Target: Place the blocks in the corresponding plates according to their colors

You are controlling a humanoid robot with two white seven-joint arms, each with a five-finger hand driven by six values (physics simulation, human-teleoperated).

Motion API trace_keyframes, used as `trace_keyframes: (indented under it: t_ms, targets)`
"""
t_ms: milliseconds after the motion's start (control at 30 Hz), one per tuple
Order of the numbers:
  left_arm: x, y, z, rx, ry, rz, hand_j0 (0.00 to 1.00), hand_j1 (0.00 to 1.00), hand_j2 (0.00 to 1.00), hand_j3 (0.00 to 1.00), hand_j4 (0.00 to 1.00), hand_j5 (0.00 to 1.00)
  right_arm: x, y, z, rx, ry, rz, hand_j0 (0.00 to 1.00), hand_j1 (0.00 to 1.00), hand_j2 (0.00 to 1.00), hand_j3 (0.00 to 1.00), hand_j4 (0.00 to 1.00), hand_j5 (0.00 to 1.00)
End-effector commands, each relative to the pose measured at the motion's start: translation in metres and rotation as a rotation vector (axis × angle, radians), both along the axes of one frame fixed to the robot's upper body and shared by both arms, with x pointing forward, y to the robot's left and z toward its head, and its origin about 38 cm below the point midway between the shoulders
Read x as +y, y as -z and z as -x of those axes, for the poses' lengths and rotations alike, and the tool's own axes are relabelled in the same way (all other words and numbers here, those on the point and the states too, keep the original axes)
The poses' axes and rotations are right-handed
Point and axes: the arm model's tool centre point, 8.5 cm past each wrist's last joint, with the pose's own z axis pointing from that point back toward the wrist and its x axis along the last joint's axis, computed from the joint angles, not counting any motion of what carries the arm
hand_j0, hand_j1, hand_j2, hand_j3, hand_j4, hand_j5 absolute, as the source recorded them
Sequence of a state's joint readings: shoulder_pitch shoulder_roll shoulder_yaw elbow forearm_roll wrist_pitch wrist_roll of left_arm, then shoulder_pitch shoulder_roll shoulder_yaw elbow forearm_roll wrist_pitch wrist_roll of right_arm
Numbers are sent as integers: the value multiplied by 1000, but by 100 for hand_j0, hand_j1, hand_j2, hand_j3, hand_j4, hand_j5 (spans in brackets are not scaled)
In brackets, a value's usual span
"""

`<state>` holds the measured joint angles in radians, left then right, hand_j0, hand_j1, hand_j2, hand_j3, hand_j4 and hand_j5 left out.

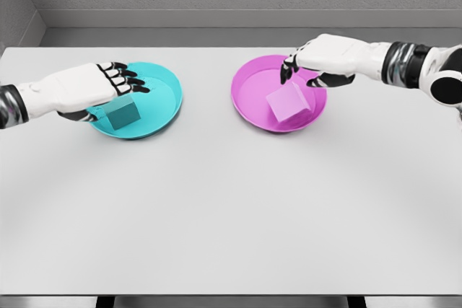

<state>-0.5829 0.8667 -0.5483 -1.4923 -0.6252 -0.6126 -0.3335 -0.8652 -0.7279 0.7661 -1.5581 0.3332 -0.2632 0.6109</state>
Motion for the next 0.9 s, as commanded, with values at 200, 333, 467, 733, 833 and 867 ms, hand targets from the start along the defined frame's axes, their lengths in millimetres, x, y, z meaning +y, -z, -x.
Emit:
trace_keyframes:
  t_ms: [200,333,467,733,833,867]
  targets:
    - [31,-17,21,27,-24,-11,100,100,100,100,100,100,2,4,0,10,0,-2,59,59,59,59,59,59]
    - [51,-19,30,57,-56,-14,100,100,100,100,100,100,1,3,3,7,-4,-9,100,100,100,100,100,100]
    - [68,-24,36,86,-88,-13,100,100,100,100,100,100,1,-3,15,-15,-39,0,100,100,100,100,100,100]
    - [73,-24,38,98,-100,-4,100,100,100,100,100,100,-82,22,62,-17,-23,-36,100,100,100,100,100,100]
    - [73,-23,38,100,-100,-4,100,100,100,100,100,100,-101,26,74,-18,-34,-29,100,100,100,100,100,100]
    - [73,-23,38,100,-100,-4,100,100,100,100,100,100,-102,26,74,-23,-37,-30,100,100,100,100,100,100]
